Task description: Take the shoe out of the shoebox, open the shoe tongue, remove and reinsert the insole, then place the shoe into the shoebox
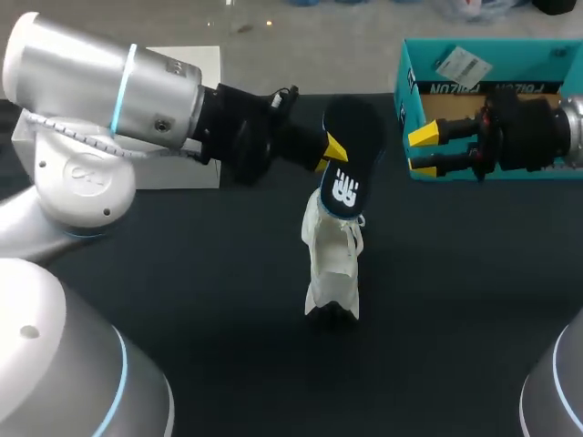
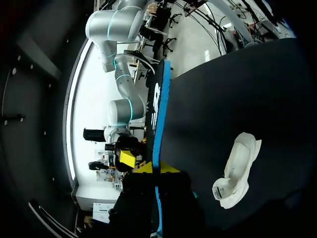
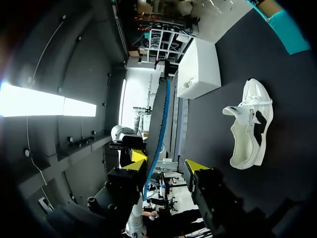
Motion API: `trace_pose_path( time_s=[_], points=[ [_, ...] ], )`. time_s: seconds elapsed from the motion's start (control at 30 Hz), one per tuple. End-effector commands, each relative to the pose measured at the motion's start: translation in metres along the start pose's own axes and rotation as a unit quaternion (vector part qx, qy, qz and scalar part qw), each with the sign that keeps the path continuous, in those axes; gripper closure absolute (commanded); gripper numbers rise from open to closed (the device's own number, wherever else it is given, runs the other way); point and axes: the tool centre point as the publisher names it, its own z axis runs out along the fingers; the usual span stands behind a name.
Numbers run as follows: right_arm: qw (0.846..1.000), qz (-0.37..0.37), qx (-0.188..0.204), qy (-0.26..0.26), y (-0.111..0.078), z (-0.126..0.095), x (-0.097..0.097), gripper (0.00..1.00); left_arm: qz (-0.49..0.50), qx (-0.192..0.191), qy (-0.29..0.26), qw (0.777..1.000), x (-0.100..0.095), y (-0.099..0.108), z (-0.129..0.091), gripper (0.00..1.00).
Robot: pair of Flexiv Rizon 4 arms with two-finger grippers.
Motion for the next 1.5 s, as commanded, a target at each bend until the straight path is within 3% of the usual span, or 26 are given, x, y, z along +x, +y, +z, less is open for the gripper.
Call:
trace_pose_path(
  time_s=[0.03, 0.4, 0.63, 0.77, 0.8, 0.83, 1.0, 1.07, 1.1, 1.3, 1.5],
  points=[
    [1.0, 0.0, 0.005, 0.0, 0.009, 0.006, 0.005, 0.51, 0.014, 0.009, -0.026, 1.0, 0.001, 0.01, 0.025, 1.0],
    [1.0, 0.014, 0.007, 0.018, 0.015, 0.02, 0.006, 0.51, 0.032, -0.02, -0.072, 0.997, -0.009, 0.015, 0.049, 1.0],
    [0.999, 0.02, -0.009, 0.026, 0.019, 0.022, 0.004, 0.58, 0.04, -0.035, -0.099, 0.994, -0.013, 0.009, 0.053, 1.0],
    [0.999, 0.021, -0.012, 0.028, 0.02, 0.021, 0.003, 0.69, 0.037, -0.04, -0.102, 0.993, -0.008, 0.004, 0.052, 1.0],
    [0.999, 0.022, -0.012, 0.028, 0.02, 0.021, 0.003, 0.78, 0.031, -0.04, -0.103, 0.993, -0.007, 0.004, 0.051, 1.0],
    [0.999, 0.022, -0.013, 0.028, 0.02, 0.022, 0.003, 0.99, 0.031, -0.043, -0.105, 0.993, -0.006, 0.004, 0.051, 1.0],
    [0.999, 0.022, -0.02, 0.026, 0.019, 0.023, 0.003, 1.0, 0.023, -0.043, -0.108, 0.993, -0.006, 0.003, 0.05, 1.0],
    [0.999, 0.022, -0.021, 0.027, 0.018, 0.023, 0.002, 1.0, 0.015, -0.038, -0.103, 0.994, -0.006, 0.001, 0.049, 0.25],
    [0.999, 0.022, -0.021, 0.027, 0.018, 0.023, 0.002, 1.0, 0.012, -0.034, -0.096, 0.995, -0.005, 0.001, 0.048, 0.0],
    [0.999, 0.02, -0.024, 0.018, 0.016, 0.02, -0.005, 1.0, 0.029, 0.014, 0.0, 0.999, -0.002, -0.003, 0.034, 0.0],
    [1.0, 0.024, -0.017, 0.0, 0.015, 0.023, -0.018, 1.0, -0.004, 0.042, 0.086, 0.995, -0.001, 0.009, 0.011, 0.0]
  ],
)
